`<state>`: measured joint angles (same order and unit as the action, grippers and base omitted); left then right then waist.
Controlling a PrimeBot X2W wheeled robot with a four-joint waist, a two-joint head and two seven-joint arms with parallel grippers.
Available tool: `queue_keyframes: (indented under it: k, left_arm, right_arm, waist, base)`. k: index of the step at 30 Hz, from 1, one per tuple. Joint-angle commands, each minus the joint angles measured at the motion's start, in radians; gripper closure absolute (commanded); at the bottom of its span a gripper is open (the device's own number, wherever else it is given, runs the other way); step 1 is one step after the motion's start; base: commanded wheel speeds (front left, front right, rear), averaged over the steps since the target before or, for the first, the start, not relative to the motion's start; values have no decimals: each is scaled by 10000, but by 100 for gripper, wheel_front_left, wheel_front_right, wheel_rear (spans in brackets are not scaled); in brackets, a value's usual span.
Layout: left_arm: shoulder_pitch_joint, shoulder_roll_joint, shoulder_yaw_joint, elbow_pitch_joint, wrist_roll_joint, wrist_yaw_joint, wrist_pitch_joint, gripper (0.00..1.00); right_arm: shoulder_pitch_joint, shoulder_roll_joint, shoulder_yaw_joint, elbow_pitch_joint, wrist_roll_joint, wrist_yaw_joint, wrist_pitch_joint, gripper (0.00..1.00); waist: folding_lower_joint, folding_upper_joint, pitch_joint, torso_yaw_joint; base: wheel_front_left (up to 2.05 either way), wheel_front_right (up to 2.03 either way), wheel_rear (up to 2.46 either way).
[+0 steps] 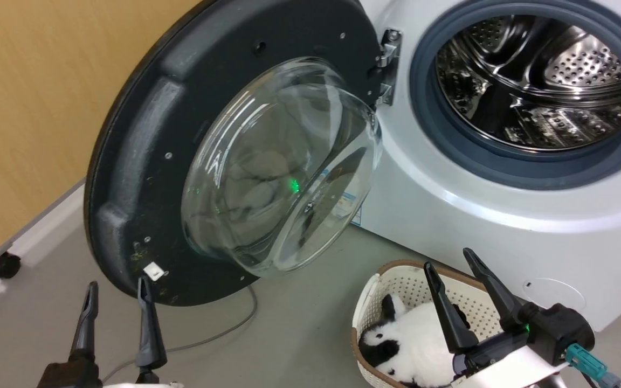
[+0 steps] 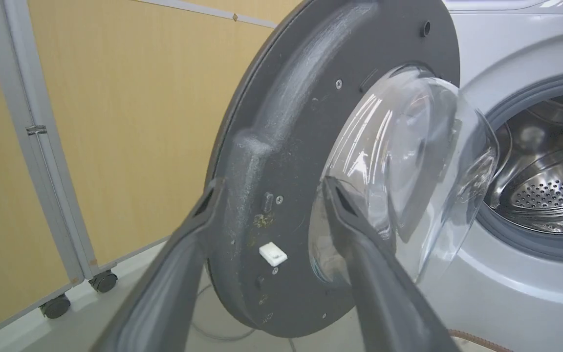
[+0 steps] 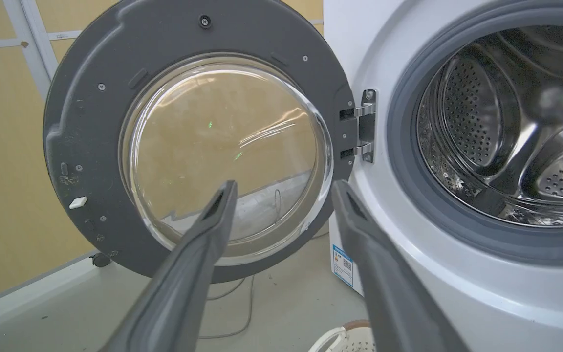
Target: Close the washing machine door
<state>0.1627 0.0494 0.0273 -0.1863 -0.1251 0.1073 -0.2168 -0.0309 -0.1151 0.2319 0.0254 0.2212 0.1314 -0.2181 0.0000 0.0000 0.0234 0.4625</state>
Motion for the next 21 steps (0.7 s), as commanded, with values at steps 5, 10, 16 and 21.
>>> queue_keyframes:
  k: [5, 10, 16, 21]
  left_arm:
    - [341, 8, 38, -160, -182, -146, -207, 100]
    - [399, 8, 295, -358, -468, -365, -311, 100]
    - [67, 104, 1018, -359, -722, -1110, -437, 100]
    - [-1356, 933, 2179, 808, -1868, -1987, -450, 100]
  right_arm:
    - [-137, -103, 113, -60, 142, -7, -193, 0]
    - [-61, -124, 64, -177, 170, -7, -298, 0]
    - [167, -167, -103, -452, 100, -7, -424, 0]
    - [466, -191, -471, -805, -87, -7, -437, 0]
  waist:
    - [0, 0, 41, 287]
    - [0, 0, 138, 502]
    - [0, 0, 368, 731]
    - [0, 0, 586, 716]
  base:
    - [0, 0, 0]
    - [0, 0, 0]
    - [0, 0, 0]
    - [0, 0, 0]
